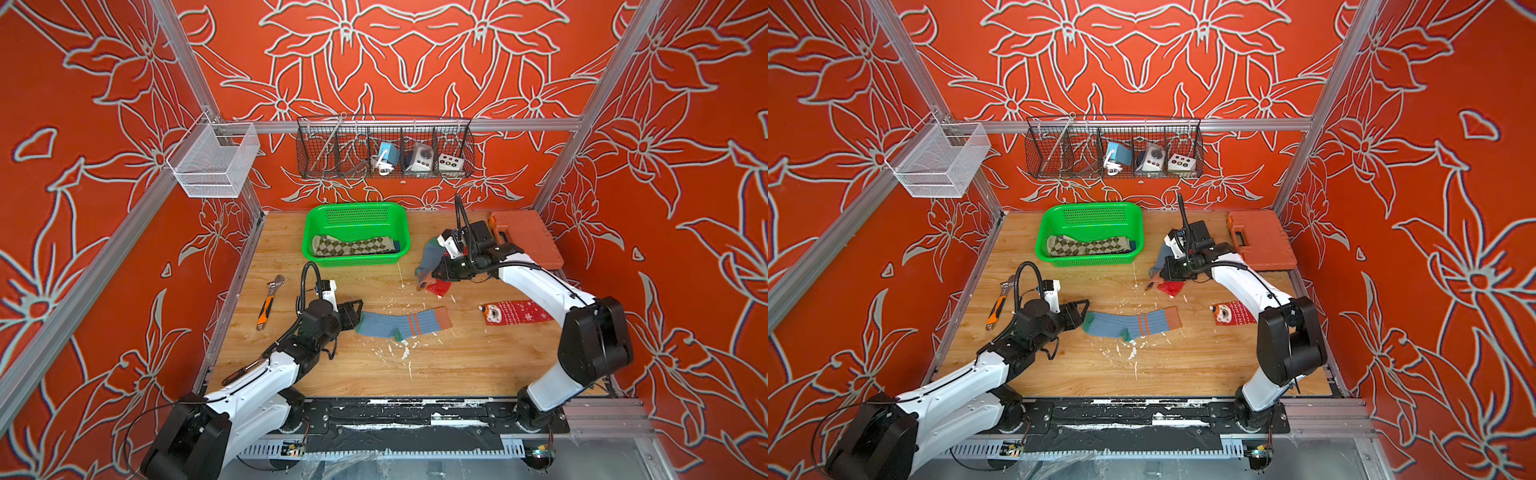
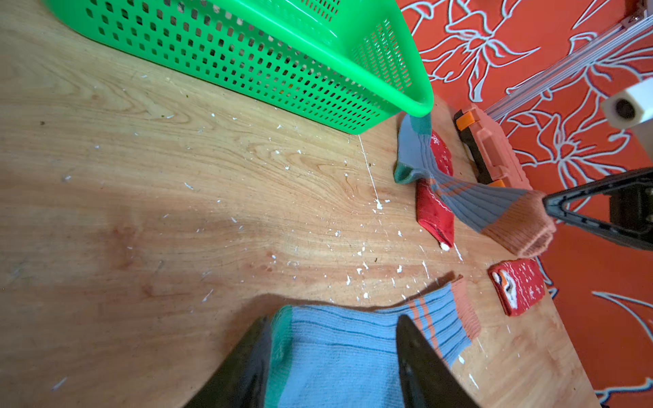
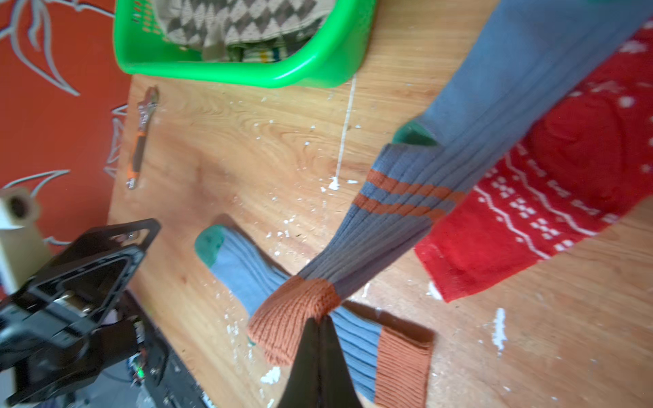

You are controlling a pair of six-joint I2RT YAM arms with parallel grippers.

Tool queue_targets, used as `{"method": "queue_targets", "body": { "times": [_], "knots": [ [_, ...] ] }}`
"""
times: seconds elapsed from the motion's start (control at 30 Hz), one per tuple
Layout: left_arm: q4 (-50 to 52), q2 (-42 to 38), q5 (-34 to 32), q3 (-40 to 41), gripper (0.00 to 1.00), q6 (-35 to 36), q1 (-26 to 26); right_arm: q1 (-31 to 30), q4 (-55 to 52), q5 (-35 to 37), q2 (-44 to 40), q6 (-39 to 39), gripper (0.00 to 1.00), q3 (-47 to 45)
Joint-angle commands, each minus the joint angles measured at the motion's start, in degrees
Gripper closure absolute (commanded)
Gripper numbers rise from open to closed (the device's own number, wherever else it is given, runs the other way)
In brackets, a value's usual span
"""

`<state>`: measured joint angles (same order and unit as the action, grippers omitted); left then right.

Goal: Place the socks together as a pair
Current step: Flatten out the sock at the center of the board.

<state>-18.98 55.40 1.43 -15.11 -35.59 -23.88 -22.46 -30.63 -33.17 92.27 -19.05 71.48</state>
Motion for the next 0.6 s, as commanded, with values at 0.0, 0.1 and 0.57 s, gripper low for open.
{"method": "queue_targets", "body": {
  "times": [0.0, 0.1, 0.57],
  "knots": [
    [1.0, -0.6, 0.7, -1.2, 0.45, 0.6, 0.4, -1.6, 1.0, -6.4, -0.8, -0.4, 1.0, 1.2],
    [2.4, -2.5, -0.4, -1.1, 0.45, 0.5, 0.4, -5.3, 0.3, -7.3, 0.9, -0.7, 1.0, 4.1],
    [8.6, -16.9, -6.2, -0.6, 0.47, 0.0, 0.5, -19.2, -5.9, -11.0, 3.6, 4.5, 1.0, 13.0]
  ]
}}
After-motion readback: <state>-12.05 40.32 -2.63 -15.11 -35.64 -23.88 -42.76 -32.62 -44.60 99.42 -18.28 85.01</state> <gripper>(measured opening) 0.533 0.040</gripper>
